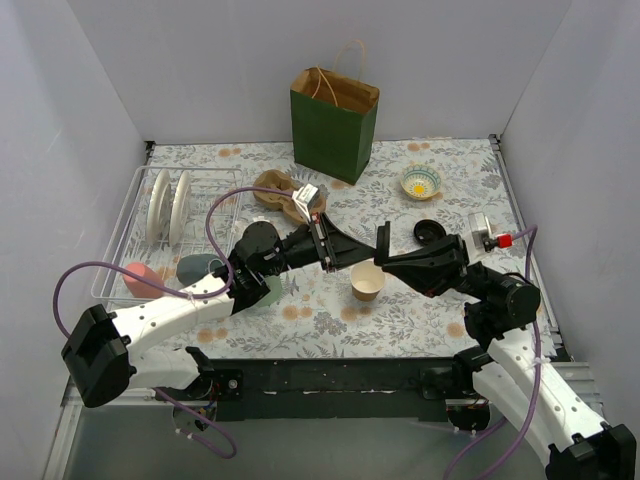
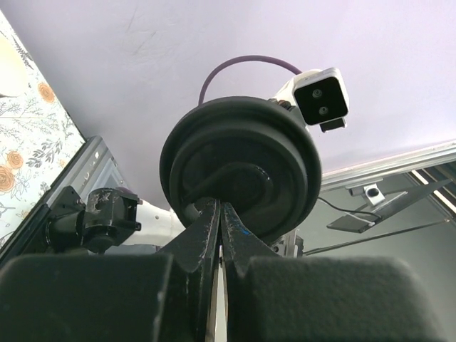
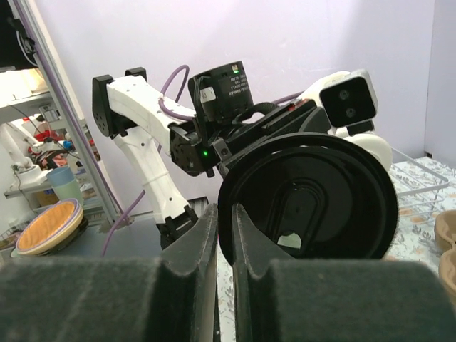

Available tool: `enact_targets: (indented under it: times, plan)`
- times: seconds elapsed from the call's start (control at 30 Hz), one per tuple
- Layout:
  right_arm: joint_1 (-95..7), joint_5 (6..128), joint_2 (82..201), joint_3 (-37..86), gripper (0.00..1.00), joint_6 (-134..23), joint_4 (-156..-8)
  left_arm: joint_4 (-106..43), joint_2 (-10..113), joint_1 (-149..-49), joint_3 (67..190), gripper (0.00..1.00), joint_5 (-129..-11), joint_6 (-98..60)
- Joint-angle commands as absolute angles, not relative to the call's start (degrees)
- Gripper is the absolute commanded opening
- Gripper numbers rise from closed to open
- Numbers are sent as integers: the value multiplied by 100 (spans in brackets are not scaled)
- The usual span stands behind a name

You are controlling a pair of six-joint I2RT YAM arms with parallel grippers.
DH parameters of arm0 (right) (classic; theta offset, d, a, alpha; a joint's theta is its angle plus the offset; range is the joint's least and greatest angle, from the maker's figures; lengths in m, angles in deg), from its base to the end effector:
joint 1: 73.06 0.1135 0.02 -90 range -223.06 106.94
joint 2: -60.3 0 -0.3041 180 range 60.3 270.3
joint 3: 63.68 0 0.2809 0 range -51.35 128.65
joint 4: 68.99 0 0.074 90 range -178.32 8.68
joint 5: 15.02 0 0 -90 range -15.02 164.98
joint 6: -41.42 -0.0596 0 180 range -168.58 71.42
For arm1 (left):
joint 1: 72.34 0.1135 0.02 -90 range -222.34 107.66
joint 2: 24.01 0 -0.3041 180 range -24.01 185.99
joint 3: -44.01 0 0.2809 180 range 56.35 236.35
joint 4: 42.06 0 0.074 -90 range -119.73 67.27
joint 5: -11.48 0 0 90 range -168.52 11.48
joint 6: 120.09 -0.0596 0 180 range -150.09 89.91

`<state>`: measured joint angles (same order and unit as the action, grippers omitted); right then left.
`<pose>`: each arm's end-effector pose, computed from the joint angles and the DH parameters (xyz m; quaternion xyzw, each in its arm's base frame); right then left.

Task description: Pack the takeout coffee

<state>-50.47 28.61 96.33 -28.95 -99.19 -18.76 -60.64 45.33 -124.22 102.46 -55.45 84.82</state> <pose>0.1039 0.0900 0.3728 -0.2797 0.4021 0.6241 0.6087 0.1768 -0.2632 0.3622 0.2087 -0.6284 0.7480 0.0459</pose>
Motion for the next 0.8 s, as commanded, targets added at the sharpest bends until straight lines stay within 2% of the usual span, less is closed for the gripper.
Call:
enact_targets:
  times: [0.0,0.03,0.13,0.17,0.23,0.27,0.37,0.5,0.6,0.7,0.77]
  plan:
    - [-5021,2998,9414,-2885,12,-9473,-2243,-5908,4490,-12429,10548,0,-5619,10571]
    - [-5021,3024,9379,-2858,9,-9411,-2357,-5865,4481,-12420,10565,0,-5663,10509]
    - [-5021,3060,9396,-2744,6,-9147,-2568,-5383,4393,-12420,10723,11,-5847,10114]
    - [-5021,3086,9396,-2744,5,-9129,-2586,-5068,4367,-12411,10759,22,-5987,10018]
    - [-5021,3148,9396,-2797,4,-9120,-2578,-4436,4262,-12385,10942,35,-6172,9640]
    - [-5030,3148,9387,-2823,3,-9146,-2491,-4258,4218,-12376,10996,44,-6364,9499]
    - [-5021,3122,9396,-2955,4,-9410,-2036,-3485,4024,-12306,11224,59,-6812,8858]
    - [-5021,3148,9326,-3218,5,-9656,-1035,-2587,3691,-12192,11436,62,-7026,8435]
    - [-5021,2790,9369,-3131,7,-9639,-454,-2717,3409,-12191,11269,62,-6729,8574]
    - [-5021,2638,9615,-3148,6,-9832,757,-3288,3365,-12183,10953,60,-6184,8873]
    - [-5021,2376,9756,-2982,6,-9789,868,-3657,3496,-12191,10847,59,-5919,8927]
